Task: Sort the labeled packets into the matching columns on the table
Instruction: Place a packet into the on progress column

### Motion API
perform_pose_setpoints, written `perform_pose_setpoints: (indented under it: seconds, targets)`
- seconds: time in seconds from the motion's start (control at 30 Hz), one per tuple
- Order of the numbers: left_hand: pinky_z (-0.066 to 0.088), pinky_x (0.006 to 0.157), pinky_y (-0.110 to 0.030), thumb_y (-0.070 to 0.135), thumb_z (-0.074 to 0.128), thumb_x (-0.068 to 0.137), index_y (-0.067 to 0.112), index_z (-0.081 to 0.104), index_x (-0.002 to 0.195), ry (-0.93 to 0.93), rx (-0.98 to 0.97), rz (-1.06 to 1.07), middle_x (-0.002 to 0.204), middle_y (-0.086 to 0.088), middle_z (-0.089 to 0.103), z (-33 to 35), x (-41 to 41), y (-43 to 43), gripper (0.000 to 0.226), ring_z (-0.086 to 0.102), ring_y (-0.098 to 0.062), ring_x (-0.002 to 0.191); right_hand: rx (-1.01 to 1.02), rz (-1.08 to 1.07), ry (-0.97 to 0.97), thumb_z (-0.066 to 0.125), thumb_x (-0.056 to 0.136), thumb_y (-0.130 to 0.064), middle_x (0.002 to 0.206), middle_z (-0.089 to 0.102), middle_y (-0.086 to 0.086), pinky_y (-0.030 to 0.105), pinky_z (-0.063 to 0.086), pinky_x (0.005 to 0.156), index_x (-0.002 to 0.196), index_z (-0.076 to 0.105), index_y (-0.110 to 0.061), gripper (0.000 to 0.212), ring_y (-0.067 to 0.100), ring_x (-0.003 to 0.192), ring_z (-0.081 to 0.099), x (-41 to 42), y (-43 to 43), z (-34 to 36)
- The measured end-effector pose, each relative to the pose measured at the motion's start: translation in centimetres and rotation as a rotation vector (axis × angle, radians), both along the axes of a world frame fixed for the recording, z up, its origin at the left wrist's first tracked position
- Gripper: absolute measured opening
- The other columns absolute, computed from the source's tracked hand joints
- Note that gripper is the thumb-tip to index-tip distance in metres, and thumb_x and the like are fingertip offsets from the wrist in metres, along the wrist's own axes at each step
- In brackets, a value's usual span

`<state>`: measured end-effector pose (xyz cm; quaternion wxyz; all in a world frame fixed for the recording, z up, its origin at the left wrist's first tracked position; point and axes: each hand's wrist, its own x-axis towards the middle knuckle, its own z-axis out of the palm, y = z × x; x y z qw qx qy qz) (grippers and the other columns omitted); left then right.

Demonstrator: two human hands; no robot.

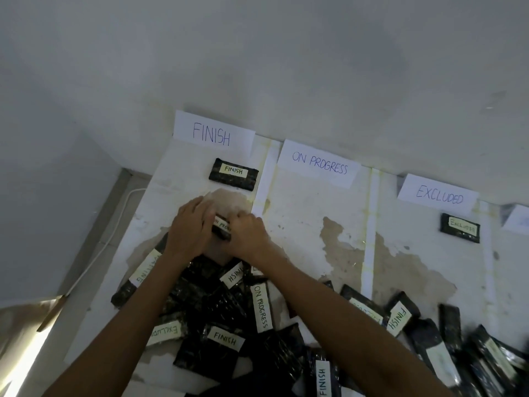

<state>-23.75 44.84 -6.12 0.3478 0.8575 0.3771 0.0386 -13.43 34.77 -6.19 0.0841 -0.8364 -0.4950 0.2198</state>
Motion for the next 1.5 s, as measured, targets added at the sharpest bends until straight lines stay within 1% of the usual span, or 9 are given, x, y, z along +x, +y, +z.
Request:
perform_pose_setpoints:
  seconds: [0.2,0.37,0.57,0.67,0.97,1.1,1.27,1.43,1.5]
  targets:
    - [0.04,0.099,-0.045,0.041,0.027,0.093,0.005,0.05,0.127,0.118,-0.065,-0.074,0.128,-0.016,0.052,-1.4,1.4,-1.9,0.055,0.048,-0.033,0.116,-0.118,0.078,-0.09,0.07,0.077,-0.023,0.12,0.05,0.017,0.046,0.043,0.087,0.131,0.039,-0.007,0.064,0.035,0.108,0.049,2.6,-1.5,-1.7]
    - [0.04,0.099,-0.046,0.041,0.027,0.09,0.006,0.049,0.129,0.134,0.002,-0.093,0.13,-0.016,0.052,-1.9,1.8,-3.1,0.056,0.047,-0.032,0.116,-0.031,0.072,-0.083,0.063,0.08,-0.008,0.121,0.049,0.019,0.045,0.044,0.084,0.131,0.042,-0.005,0.055,0.036,0.107,0.048,3.2,-2.4,-1.9]
    - [0.038,0.105,-0.043,0.037,0.027,0.095,0.008,0.05,0.126,0.034,0.095,-0.242,0.127,-0.013,0.055,-1.5,5.1,-4.1,0.048,0.048,-0.028,0.118,0.091,-0.065,-0.082,0.061,0.082,-0.004,0.114,0.055,0.019,0.046,0.046,0.08,0.118,0.055,-0.004,0.037,0.036,0.1,0.051,9.8,-5.7,-0.4]
    - [0.032,0.107,-0.043,0.031,0.039,0.086,0.009,0.047,0.133,-0.004,0.049,-0.259,0.138,-0.014,0.047,-1.1,8.0,-5.8,0.052,0.04,-0.03,0.127,0.085,-0.158,-0.099,0.061,0.08,0.0,0.109,0.057,0.019,0.045,0.045,0.075,0.115,0.057,-0.004,0.035,0.037,0.095,0.052,14.4,-8.7,-0.1]
    - [0.041,0.099,-0.045,0.029,0.035,0.082,0.004,0.049,0.13,0.057,0.058,-0.483,0.133,-0.02,0.05,-2.8,16.2,-8.9,0.056,0.046,-0.034,0.123,-0.027,-0.312,-0.092,0.063,0.08,-0.001,0.11,0.056,0.016,0.044,0.046,0.08,0.112,0.058,-0.003,0.033,0.034,0.099,0.05,23.2,-15.0,-1.3]
    - [0.045,0.095,-0.047,0.03,0.032,0.079,0.001,0.053,0.126,0.071,0.075,-0.523,0.129,-0.021,0.053,-3.7,17.1,-9.2,0.059,0.048,-0.038,0.118,-0.018,-0.312,-0.055,0.068,0.079,-0.006,0.109,0.057,0.016,0.042,0.047,0.079,0.11,0.059,-0.004,0.033,0.034,0.098,0.052,23.6,-15.7,-2.4]
    - [0.037,0.103,-0.044,0.02,0.043,0.081,0.004,0.047,0.132,0.053,0.06,-0.498,0.136,-0.018,0.047,-3.7,16.0,-9.0,0.054,0.042,-0.034,0.125,-0.004,-0.239,-0.164,0.068,0.075,-0.005,0.123,0.051,0.018,0.043,0.041,0.084,0.121,0.056,-0.005,0.047,0.036,0.105,0.05,22.2,-15.8,-1.8]
    - [0.033,0.108,-0.049,0.025,0.036,0.085,0.002,0.048,0.13,0.096,0.108,-0.501,0.138,-0.021,0.046,-4.0,11.8,-8.9,0.053,0.04,-0.037,0.129,0.062,-0.112,0.098,0.068,0.077,-0.009,0.126,0.053,0.013,0.042,0.04,0.1,0.123,0.056,-0.011,0.048,0.03,0.115,0.05,14.2,-14.0,-0.2]
    - [0.033,0.107,-0.053,0.031,0.033,0.084,0.001,0.048,0.13,0.133,0.12,-0.51,0.138,-0.024,0.044,-4.3,9.9,-8.8,0.056,0.036,-0.041,0.131,0.057,0.007,0.195,0.071,0.074,-0.01,0.123,0.055,0.013,0.044,0.042,0.096,0.125,0.054,-0.013,0.054,0.03,0.111,0.052,10.3,-13.4,-0.6]
